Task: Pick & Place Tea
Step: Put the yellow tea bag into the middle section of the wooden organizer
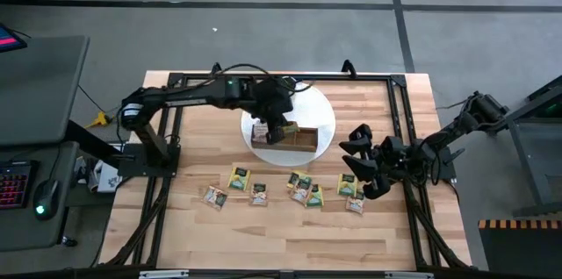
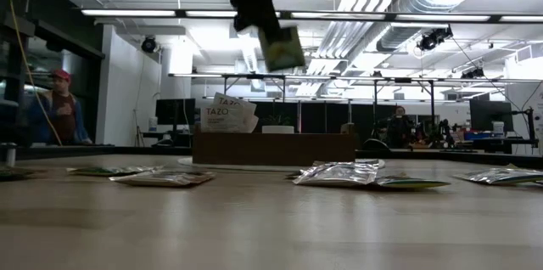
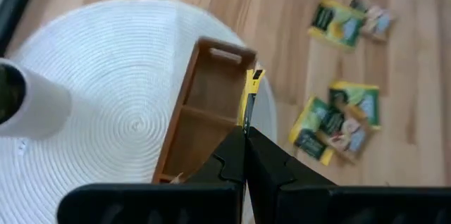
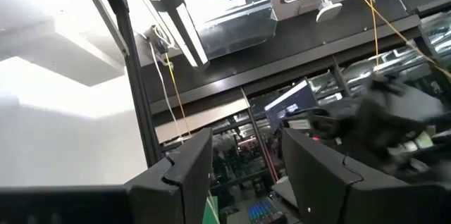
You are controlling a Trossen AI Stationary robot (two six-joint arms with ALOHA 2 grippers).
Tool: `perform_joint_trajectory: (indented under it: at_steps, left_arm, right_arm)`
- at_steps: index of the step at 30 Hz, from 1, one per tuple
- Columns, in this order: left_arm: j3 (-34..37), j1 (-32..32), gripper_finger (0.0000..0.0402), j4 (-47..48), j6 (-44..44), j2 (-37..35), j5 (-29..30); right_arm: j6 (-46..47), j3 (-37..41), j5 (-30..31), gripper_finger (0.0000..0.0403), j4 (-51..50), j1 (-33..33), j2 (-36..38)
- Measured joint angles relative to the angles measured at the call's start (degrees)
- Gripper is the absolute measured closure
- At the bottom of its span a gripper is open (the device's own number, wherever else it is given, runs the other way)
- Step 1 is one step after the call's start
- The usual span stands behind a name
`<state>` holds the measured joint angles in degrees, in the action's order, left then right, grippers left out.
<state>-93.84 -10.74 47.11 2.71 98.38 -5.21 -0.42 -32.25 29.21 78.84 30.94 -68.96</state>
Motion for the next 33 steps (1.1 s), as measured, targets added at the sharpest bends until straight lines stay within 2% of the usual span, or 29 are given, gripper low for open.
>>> perform_joint_trajectory:
  at_steps: [12,25,33]
  left_arm:
    - [-0.2,-2.6,0.0401,-3.71,-2.05,9.26,-0.04]
    - [-0.02,-3.17,0.0401,-0.03,-8.93,10.47,4.35]
    - [0.02,-3.54,0.0401,1.25,-10.45,10.59,3.65]
  right_arm:
    - [0.56,0.0,0.46,0.0234,-1.0,0.0,0.0]
    - [0.54,0.0,1.6,0.0234,-1.04,-0.02,-0.01]
    - [0.51,0.0,2.12,0.0234,-1.07,-0.02,-0.01]
